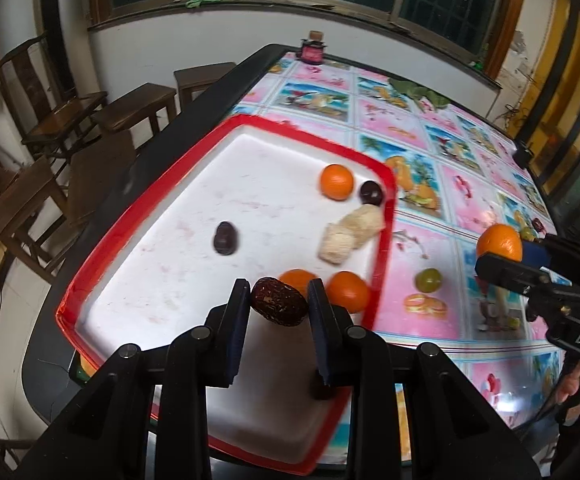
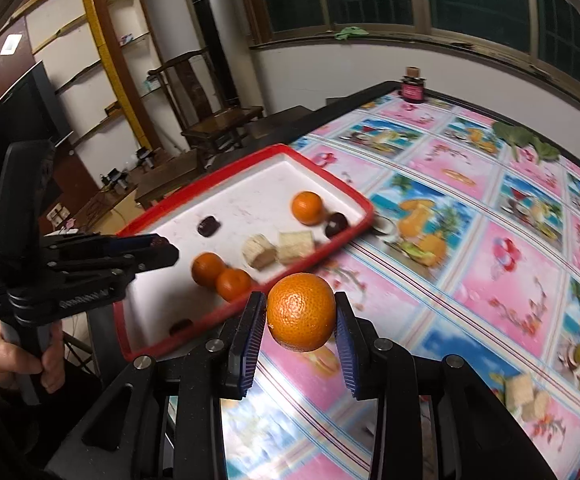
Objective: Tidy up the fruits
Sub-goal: 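Carry the date and tangerine over the tray with both tools, then lower the date and tangerine into the tray and open both tools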
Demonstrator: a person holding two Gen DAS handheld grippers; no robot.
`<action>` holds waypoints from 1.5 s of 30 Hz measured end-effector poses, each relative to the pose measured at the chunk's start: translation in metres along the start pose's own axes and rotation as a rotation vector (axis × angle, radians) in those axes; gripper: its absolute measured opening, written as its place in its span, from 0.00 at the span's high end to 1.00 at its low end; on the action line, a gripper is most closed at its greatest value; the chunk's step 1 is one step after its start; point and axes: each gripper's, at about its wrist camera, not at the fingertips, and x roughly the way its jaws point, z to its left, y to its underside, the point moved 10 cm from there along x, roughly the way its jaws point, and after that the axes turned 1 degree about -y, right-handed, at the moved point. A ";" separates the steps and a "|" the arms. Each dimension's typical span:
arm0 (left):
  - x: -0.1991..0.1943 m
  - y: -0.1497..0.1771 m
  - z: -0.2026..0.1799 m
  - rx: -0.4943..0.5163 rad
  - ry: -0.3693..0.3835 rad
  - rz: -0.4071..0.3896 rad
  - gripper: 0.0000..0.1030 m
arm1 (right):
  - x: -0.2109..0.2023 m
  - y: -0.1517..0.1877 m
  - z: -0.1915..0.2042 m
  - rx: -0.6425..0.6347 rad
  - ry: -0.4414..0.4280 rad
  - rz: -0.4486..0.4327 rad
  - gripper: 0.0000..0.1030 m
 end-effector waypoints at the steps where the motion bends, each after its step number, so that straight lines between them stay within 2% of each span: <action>1: 0.003 0.000 0.004 -0.005 -0.005 0.003 0.74 | 0.004 -0.004 0.004 -0.003 -0.012 0.000 0.67; 6: 0.014 0.004 0.021 -0.033 -0.015 0.020 0.74 | 0.025 -0.027 0.025 -0.034 -0.066 -0.001 0.67; 11: 0.027 0.009 0.032 -0.045 -0.025 0.040 0.74 | 0.056 -0.046 0.032 -0.007 -0.104 -0.015 0.67; 14: 0.034 0.010 0.034 -0.049 -0.022 0.052 0.74 | 0.078 -0.055 0.034 0.011 -0.126 0.006 0.67; 26: 0.046 0.013 0.032 -0.044 -0.014 0.070 0.74 | 0.133 -0.057 0.030 -0.027 -0.089 0.079 0.67; 40: 0.048 0.015 0.031 -0.034 -0.026 0.063 0.74 | 0.152 -0.049 0.029 -0.069 -0.054 0.098 0.64; 41: 0.048 0.015 0.030 -0.034 -0.025 0.064 0.72 | 0.152 -0.049 0.030 -0.077 -0.049 0.097 0.64; 43: 0.047 0.015 0.028 -0.037 -0.005 0.067 0.64 | 0.150 -0.048 0.031 -0.084 -0.042 0.094 0.64; 45: 0.046 0.016 0.028 -0.034 -0.019 0.068 0.53 | 0.148 -0.048 0.031 -0.081 -0.045 0.093 0.63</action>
